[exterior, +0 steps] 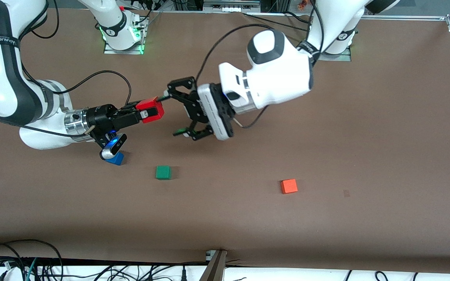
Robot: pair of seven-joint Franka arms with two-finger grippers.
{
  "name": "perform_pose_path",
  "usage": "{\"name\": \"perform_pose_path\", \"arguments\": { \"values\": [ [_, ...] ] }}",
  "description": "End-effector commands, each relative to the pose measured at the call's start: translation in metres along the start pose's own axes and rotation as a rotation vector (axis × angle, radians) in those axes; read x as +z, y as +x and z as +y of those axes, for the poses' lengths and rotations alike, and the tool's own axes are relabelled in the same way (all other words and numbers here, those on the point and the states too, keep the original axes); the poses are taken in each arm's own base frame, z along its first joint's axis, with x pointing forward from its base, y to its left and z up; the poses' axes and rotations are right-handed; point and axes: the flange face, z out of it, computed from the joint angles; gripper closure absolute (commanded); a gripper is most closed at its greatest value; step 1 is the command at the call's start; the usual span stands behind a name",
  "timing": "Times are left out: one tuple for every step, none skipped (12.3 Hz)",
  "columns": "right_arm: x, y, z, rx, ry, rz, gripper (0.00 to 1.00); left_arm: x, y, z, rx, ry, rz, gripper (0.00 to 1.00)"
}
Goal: Pass red block to right arm, stack on blue
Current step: 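Open the left gripper and withdraw it while the right gripper holds cube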
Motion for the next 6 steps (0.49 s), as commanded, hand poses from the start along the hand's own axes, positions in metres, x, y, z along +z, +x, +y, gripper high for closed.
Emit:
{"name": "perform_pose_path", "arguments": {
  "values": [
    [-0.019, -0.006, 0.009, 0.009, -0.148, 0.054, 1.0, -0.053, 0.024, -0.013, 0.092, 0.014, -0.133, 0.0],
    [-0.029, -0.005, 0.014, 0.014, -0.216, 0.081, 1.0, -0.077, 0.032, -0.011, 0.119, 0.015, -0.183, 0.0],
    [-0.039, -0.005, 0.019, 0.018, -0.287, 0.11, 1.0, -0.103, 0.035, -0.018, 0.113, 0.004, -0.242, 0.0],
    [-0.048, -0.003, 0.028, 0.018, -0.384, 0.139, 1.0, -0.136, 0.036, -0.04, 0.086, -0.011, -0.307, 0.0],
    [-0.057, -0.001, 0.038, 0.0, -0.476, 0.155, 1.0, -0.169, 0.033, -0.064, 0.06, -0.017, -0.366, 0.0],
    [-0.059, 0.0, 0.043, 0.004, -0.541, 0.176, 1.0, -0.2, 0.035, -0.071, 0.058, -0.005, -0.415, 0.0]
  ]
}}
